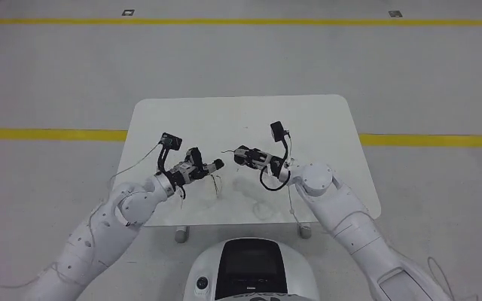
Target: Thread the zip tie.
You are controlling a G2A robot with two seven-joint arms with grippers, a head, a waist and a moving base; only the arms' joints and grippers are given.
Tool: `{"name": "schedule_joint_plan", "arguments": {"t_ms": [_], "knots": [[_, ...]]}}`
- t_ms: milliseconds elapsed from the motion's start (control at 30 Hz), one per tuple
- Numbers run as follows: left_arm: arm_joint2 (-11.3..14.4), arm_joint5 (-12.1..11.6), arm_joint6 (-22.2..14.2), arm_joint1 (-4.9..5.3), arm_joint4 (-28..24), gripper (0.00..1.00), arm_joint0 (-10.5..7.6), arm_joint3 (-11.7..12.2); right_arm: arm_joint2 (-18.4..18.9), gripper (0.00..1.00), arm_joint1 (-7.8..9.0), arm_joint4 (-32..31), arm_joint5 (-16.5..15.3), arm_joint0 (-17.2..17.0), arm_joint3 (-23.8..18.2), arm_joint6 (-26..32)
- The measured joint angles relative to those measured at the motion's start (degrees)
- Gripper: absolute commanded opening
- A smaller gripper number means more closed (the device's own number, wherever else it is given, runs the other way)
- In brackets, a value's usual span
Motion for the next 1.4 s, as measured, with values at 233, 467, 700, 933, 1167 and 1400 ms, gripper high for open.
{"name": "schedule_joint_plan", "arguments": {"t_ms": [233,467,700,933,1167,1400], "knots": [[-0.5,0.0,-10.6,-0.04,-15.6,1.00,-4.80,4.2,0.2,0.00,0.02,1.3,-3.8,0.3,0.8,2.4],[-1.9,0.0,-29.3,-2.66,-31.5,1.00,-10.89,12.3,0.1,0.00,-0.04,1.4,-5.2,0.4,1.5,2.6],[-6.4,0.0,-46.0,-7.11,-39.8,1.00,-13.10,22.6,0.6,0.00,0.12,2.1,-7.6,-0.5,0.9,3.2],[-13.4,0.0,-60.4,-11.71,-45.8,1.00,-12.37,30.3,0.6,0.00,0.13,4.7,-10.4,-0.5,0.6,6.6],[-15.8,0.0,-64.0,-13.66,-43.7,1.00,-12.60,32.4,0.5,0.00,-0.10,5.7,-10.3,-0.1,0.9,7.0],[-14.5,0.2,-63.2,-13.85,-44.5,1.00,-11.71,31.3,-0.1,0.00,-0.20,6.2,-10.3,-0.8,-0.8,7.6]]}}
